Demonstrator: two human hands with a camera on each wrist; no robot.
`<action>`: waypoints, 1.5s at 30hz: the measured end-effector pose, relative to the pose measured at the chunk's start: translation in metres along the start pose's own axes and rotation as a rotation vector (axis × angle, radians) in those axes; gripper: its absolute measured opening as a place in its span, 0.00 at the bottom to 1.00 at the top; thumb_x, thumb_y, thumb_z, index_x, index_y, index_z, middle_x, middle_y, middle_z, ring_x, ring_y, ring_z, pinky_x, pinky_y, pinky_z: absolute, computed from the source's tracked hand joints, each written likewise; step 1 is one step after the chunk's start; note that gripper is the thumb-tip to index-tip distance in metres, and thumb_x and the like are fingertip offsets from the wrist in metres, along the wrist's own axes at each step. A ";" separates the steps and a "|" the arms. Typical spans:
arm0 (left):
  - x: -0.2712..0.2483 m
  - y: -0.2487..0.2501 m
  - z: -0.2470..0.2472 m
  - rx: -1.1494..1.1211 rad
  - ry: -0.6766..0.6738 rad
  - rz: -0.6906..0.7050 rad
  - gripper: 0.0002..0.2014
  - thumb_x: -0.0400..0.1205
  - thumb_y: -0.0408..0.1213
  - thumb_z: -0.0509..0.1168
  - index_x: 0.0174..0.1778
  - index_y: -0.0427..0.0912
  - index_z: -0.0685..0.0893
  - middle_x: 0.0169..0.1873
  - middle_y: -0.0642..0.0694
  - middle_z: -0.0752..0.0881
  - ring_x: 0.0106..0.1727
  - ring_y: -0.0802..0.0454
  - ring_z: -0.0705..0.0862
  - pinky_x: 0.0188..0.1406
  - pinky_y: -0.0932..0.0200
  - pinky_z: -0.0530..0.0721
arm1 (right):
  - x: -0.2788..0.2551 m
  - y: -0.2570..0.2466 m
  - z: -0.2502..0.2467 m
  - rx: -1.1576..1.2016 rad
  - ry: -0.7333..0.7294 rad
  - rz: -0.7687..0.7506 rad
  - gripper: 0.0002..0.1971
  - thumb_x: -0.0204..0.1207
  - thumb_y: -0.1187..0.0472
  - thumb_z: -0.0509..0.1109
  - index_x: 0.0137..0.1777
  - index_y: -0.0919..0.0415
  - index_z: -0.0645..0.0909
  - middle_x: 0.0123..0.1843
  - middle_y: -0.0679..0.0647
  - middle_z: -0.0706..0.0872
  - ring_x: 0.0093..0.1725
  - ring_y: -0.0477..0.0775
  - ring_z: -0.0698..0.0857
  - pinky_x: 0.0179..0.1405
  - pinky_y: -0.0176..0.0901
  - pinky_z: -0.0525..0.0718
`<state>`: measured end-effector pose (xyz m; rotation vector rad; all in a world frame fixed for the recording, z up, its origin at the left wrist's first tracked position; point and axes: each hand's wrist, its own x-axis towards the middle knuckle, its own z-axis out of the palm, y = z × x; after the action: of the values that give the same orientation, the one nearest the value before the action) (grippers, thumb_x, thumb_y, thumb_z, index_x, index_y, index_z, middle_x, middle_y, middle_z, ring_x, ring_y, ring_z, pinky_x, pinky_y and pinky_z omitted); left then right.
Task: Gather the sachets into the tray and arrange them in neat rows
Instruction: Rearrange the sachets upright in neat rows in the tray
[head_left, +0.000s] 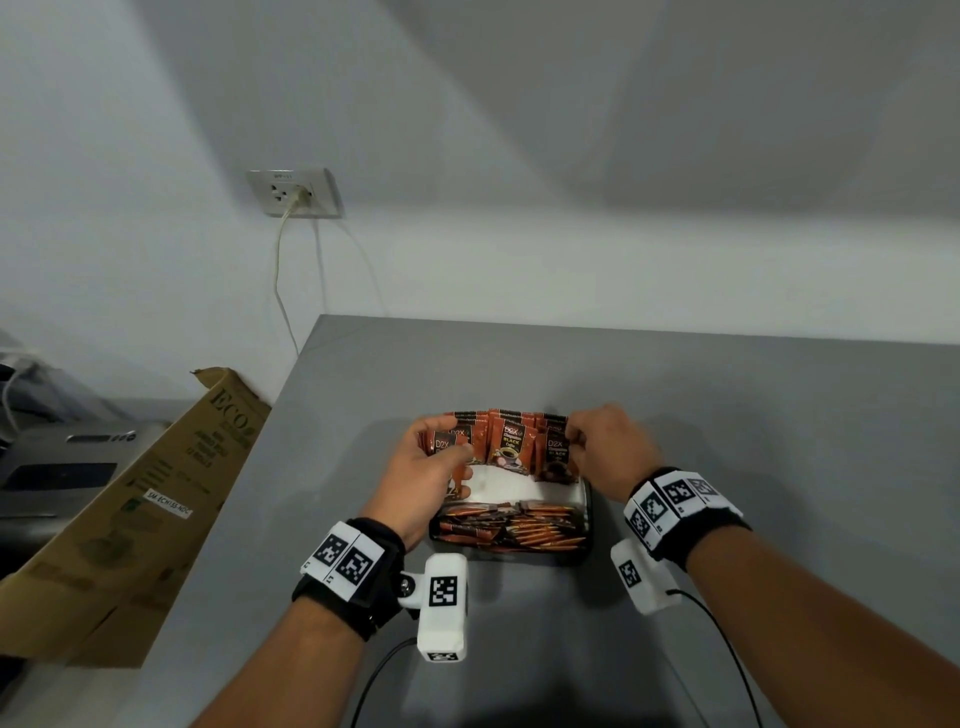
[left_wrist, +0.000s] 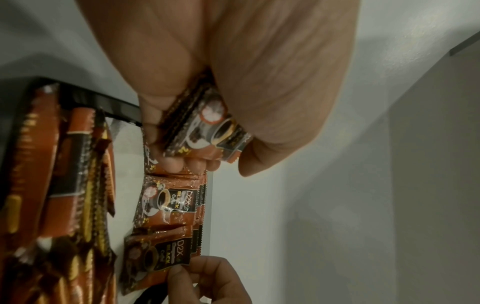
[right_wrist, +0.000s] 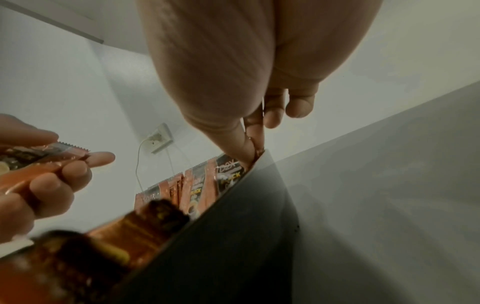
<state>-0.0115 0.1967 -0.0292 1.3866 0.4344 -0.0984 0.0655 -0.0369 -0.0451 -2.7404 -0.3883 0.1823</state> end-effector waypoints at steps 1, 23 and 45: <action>0.000 0.000 0.000 -0.001 -0.003 -0.002 0.17 0.81 0.26 0.69 0.63 0.46 0.80 0.51 0.37 0.87 0.40 0.48 0.84 0.34 0.55 0.84 | 0.000 0.000 0.000 -0.014 0.005 -0.018 0.06 0.80 0.61 0.69 0.54 0.57 0.84 0.50 0.51 0.76 0.52 0.53 0.79 0.56 0.46 0.81; 0.002 0.007 0.023 0.174 -0.048 0.118 0.23 0.74 0.24 0.77 0.61 0.45 0.79 0.48 0.42 0.88 0.41 0.50 0.87 0.39 0.54 0.87 | -0.008 -0.064 -0.038 0.463 -0.039 -0.122 0.07 0.76 0.64 0.76 0.47 0.50 0.88 0.42 0.46 0.91 0.40 0.46 0.90 0.42 0.42 0.90; 0.005 -0.006 -0.013 0.099 0.091 -0.031 0.20 0.75 0.18 0.61 0.57 0.43 0.82 0.45 0.41 0.87 0.41 0.48 0.83 0.35 0.54 0.83 | 0.025 -0.070 -0.008 -0.067 -0.179 -0.140 0.12 0.81 0.72 0.64 0.56 0.60 0.86 0.53 0.56 0.87 0.51 0.57 0.86 0.53 0.48 0.86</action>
<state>-0.0116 0.2091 -0.0386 1.4864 0.5329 -0.0832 0.0736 0.0308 -0.0137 -2.7581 -0.6436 0.3851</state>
